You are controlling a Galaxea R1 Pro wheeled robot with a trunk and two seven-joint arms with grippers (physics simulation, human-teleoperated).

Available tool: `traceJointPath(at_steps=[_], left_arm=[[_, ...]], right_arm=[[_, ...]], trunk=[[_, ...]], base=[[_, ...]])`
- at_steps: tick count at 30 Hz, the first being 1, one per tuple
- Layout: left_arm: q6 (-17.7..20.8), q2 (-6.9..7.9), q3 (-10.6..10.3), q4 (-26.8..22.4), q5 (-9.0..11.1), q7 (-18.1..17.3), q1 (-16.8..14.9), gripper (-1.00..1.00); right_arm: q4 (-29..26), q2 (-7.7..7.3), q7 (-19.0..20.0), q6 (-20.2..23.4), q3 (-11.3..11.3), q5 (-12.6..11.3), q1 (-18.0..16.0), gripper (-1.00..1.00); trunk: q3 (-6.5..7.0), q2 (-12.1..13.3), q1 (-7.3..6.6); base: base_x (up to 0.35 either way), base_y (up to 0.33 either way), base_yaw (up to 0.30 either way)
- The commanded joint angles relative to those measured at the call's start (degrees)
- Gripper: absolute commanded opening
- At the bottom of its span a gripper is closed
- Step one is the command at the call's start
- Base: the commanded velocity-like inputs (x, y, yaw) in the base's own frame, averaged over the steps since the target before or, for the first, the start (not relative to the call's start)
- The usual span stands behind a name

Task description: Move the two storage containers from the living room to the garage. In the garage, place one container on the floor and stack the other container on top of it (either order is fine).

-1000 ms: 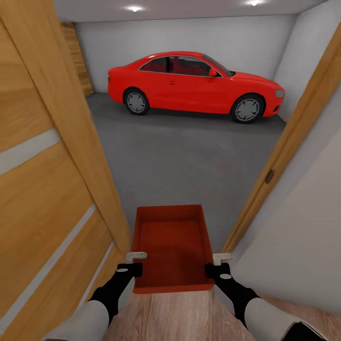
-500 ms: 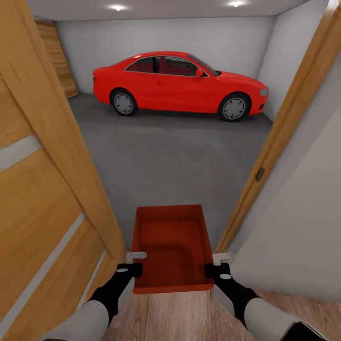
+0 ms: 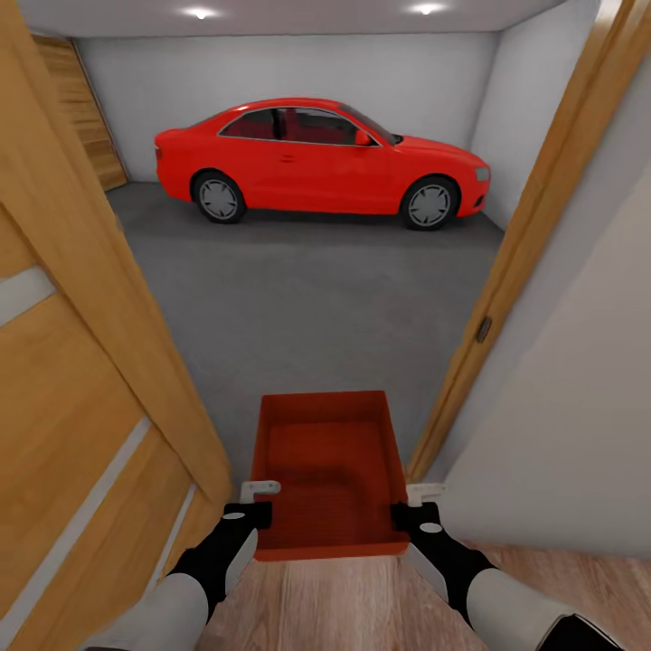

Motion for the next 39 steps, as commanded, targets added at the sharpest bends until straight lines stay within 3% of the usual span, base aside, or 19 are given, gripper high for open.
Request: traceJointPath(at_steps=[1,10,21,39], left_arm=[[0.4,0.88,-0.4,0.1,0.6,0.5,0.0,-1.0],[0.4,0.91,-0.4,0.1,0.6,0.5,0.0,-1.0],[0.4,0.92,-0.4,0.1,0.6,0.5,0.0,-1.0],[0.4,0.91,-0.4,0.1,0.6,0.5,0.0,-1.0]], right_arm=[[-0.2,-2.99,-0.2,-0.3,-4.9,0.9,-0.1,-1.0],[-0.2,-2.99,-0.2,-0.2,-4.9,0.9,-0.1,-1.0],[-0.2,-2.99,-0.2,-0.2,-4.9,0.9,-0.1,-1.0],[-0.2,-2.99,-0.2,-0.2,-4.9,0.9,-0.1,-1.0]], trunk=[[-0.06,0.0,0.02],[-0.06,0.0,0.02],[-0.06,0.0,0.02],[-0.06,0.0,0.02]], base=[[0.085,0.298,-0.002],[0.068,0.248,-0.019],[0.003,0.013,-0.23],[0.0,0.0,-0.013]])
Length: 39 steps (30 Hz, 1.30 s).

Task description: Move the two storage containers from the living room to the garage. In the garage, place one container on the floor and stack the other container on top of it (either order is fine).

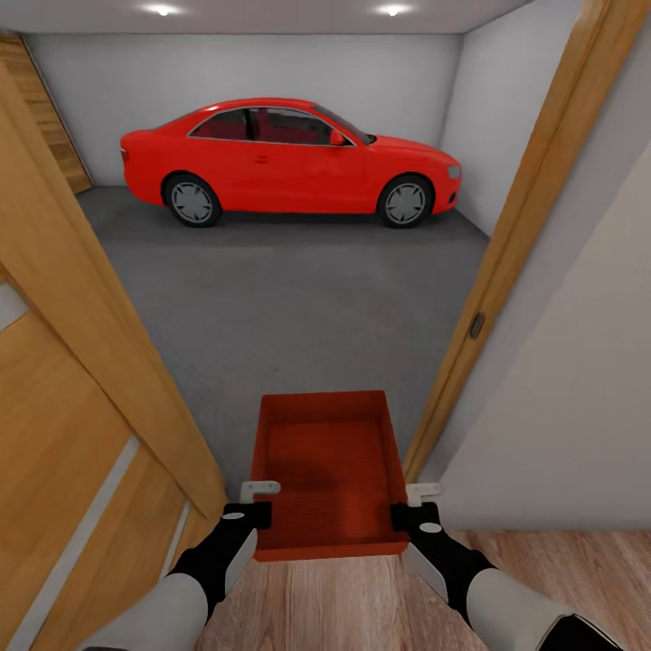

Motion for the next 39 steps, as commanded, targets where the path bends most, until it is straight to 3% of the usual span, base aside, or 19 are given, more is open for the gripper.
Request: traceJointPath(at_steps=[1,11,22,39], left_arm=[[0.4,0.81,-0.3,0.1,0.4,0.5,0.0,-1.0],[0.4,0.8,-0.3,0.1,0.5,0.5,0.0,-1.0],[0.4,0.84,-0.3,0.1,0.5,0.5,0.0,-1.0],[0.4,0.81,-0.3,0.1,0.5,0.5,0.0,-1.0]], right_arm=[[-0.3,-3.07,-0.2,-0.2,-4.8,0.7,-0.1,-1.0],[-0.3,-3.09,-0.2,-0.1,-4.8,0.8,-0.1,-1.0],[-0.3,-3.13,-0.2,-0.2,-4.8,0.8,-0.1,-1.0],[-0.3,-3.16,-0.2,-0.2,-4.8,0.8,-0.1,-1.0]], trunk=[[-0.06,-0.1,0.01],[-0.06,-0.1,0.01],[-0.06,-0.1,0.01],[-0.06,-0.1,0.01]], base=[[0.0,0.0,0.0],[0.011,0.0,0.0],[0.233,0.0,0.0],[0.006,0.098,0.0]])
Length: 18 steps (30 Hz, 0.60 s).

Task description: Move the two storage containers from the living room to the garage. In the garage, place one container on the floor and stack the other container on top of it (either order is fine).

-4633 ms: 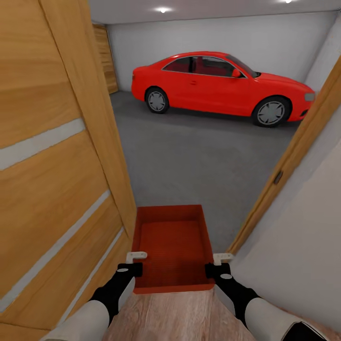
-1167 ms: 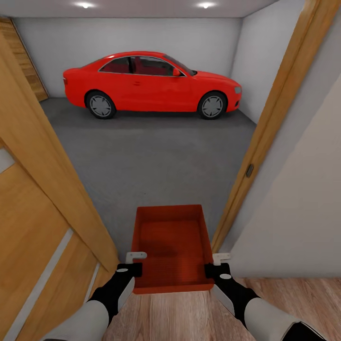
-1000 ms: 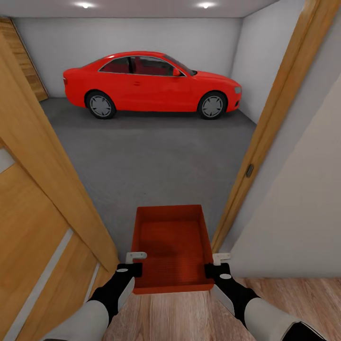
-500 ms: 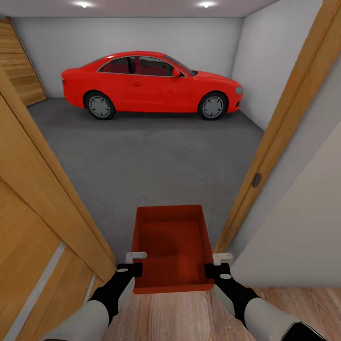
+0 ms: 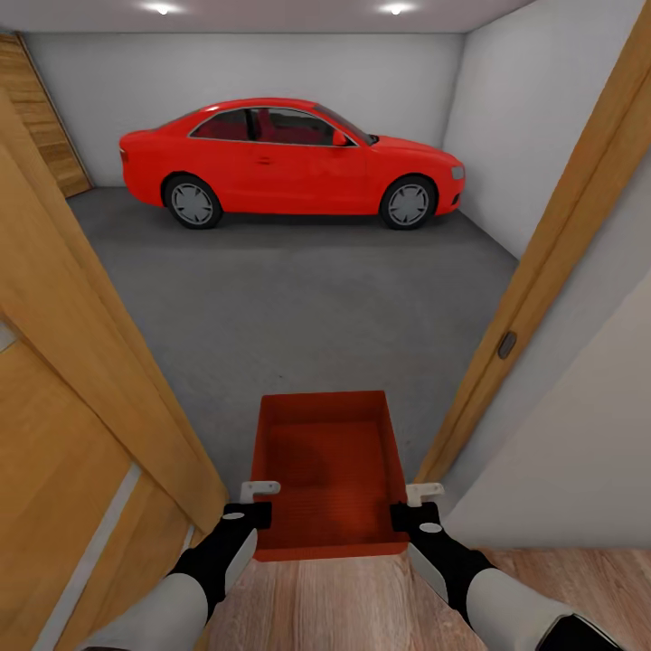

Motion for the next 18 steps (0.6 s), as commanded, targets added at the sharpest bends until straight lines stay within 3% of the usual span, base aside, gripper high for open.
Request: traceJointPath(at_steps=[1,11,18], left_arm=[[0.5,0.81,-0.3,0.1,0.4,0.5,0.0,-1.0],[0.5,0.77,-0.3,0.1,0.4,0.6,0.0,-1.0],[0.5,0.79,-0.3,0.1,0.4,0.5,0.0,-1.0]], right_arm=[[-0.3,-3.17,-0.2,-0.2,-4.8,0.8,-0.1,-1.0],[-0.3,-3.17,-0.2,-0.2,-4.8,0.7,-0.1,-1.0],[-0.3,-3.12,-0.2,-0.2,-4.7,0.7,-0.1,-1.0]], trunk=[[-0.06,-0.1,0.01],[-0.06,-0.1,0.01],[-0.06,-0.1,0.01]], base=[[0.0,0.0,0.0],[0.009,0.0,0.0],[0.258,0.0,0.0]])
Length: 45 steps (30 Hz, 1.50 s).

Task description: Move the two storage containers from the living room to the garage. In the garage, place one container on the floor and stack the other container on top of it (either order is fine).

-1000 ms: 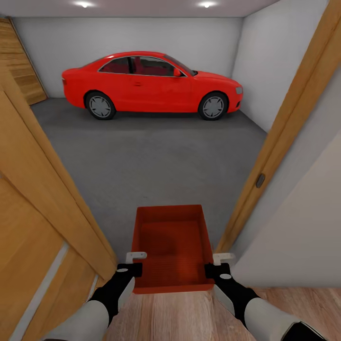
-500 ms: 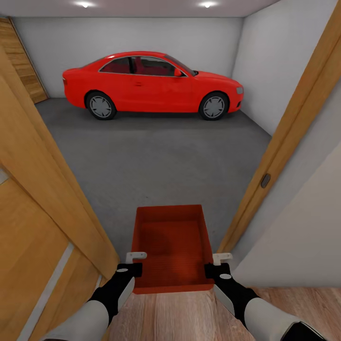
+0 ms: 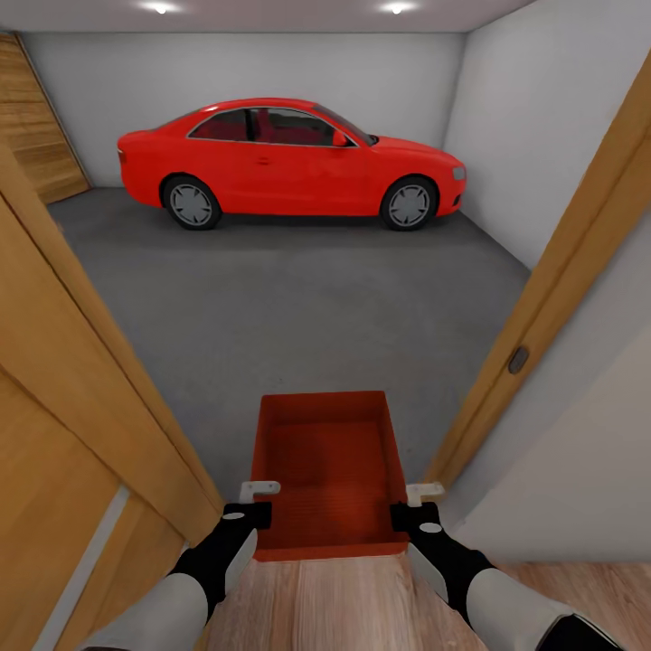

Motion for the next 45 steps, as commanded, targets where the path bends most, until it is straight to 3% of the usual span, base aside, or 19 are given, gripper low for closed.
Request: traceJointPath(at_steps=[1,45], left_arm=[[0.4,0.81,-0.3,0.1,0.4,0.5,0.0,-1.0],[0.4,0.78,-0.3,0.1,0.4,0.5,0.0,-1.0]], right_arm=[[-0.3,-3.13,-0.2,-0.2,-4.8,0.8,-0.1,-1.0],[-0.3,-3.15,-0.2,-0.2,-4.8,0.8,-0.1,-1.0]], trunk=[[-0.06,0.0,0.04],[-0.06,0.0,0.04]], base=[[0.316,0.0,0.0],[0.322,0.0,0.0]])
